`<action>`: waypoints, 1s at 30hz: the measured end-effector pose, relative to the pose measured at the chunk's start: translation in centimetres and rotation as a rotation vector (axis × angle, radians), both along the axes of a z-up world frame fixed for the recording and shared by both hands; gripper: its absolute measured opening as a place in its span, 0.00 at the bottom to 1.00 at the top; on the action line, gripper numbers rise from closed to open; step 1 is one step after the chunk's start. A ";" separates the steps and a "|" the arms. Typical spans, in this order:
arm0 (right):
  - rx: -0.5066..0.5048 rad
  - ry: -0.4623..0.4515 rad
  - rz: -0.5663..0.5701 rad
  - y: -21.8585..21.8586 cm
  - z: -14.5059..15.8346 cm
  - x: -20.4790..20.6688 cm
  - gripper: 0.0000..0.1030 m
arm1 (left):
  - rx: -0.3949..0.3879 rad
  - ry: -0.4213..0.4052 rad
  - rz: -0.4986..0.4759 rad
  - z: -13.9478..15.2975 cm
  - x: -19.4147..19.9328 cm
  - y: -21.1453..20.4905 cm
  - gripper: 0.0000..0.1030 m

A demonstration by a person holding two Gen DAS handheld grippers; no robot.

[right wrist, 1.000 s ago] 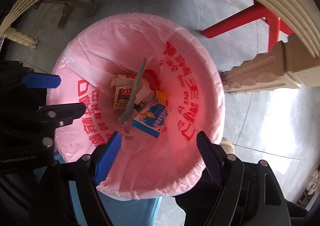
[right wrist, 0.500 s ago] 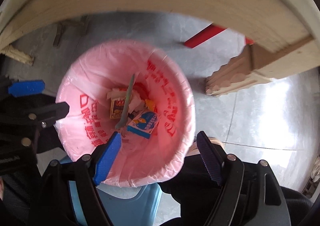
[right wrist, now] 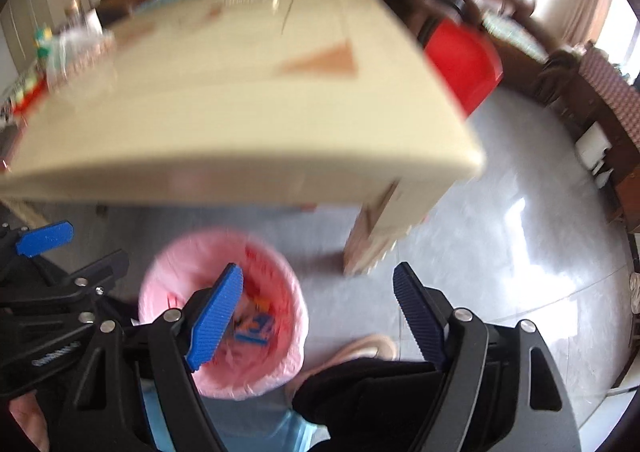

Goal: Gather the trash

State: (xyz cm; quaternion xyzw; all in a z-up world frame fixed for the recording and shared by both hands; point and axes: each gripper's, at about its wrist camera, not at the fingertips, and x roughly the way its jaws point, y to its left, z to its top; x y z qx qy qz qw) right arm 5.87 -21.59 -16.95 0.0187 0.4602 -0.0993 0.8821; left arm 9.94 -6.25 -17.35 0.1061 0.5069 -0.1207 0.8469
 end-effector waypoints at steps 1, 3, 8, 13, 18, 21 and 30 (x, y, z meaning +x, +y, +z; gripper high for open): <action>-0.010 -0.032 -0.007 0.0 1.2 -0.4 0.74 | 0.001 -0.026 0.004 0.9 -0.3 -0.1 0.70; -0.027 -0.083 -0.016 0.0 3.2 -1.0 0.74 | 0.002 -0.087 0.016 3.0 -1.2 -0.3 0.70; -0.073 -0.269 -0.069 0.1 9.2 -3.5 0.86 | -0.031 -0.203 0.051 7.4 -3.8 -0.5 0.76; -0.068 -0.397 -0.093 0.4 13.6 -5.9 0.87 | -0.061 -0.288 0.075 10.7 -6.0 -0.2 0.77; -0.087 -0.477 -0.099 1.6 16.4 -7.8 0.90 | -0.083 -0.355 0.095 13.5 -7.8 0.2 0.79; -0.080 -0.511 -0.098 2.1 17.7 -8.8 0.90 | -0.093 -0.388 0.104 14.9 -8.7 0.4 0.80; -0.083 -0.556 -0.105 2.6 19.2 -10.8 0.91 | -0.118 -0.435 0.116 16.5 -10.2 0.9 0.81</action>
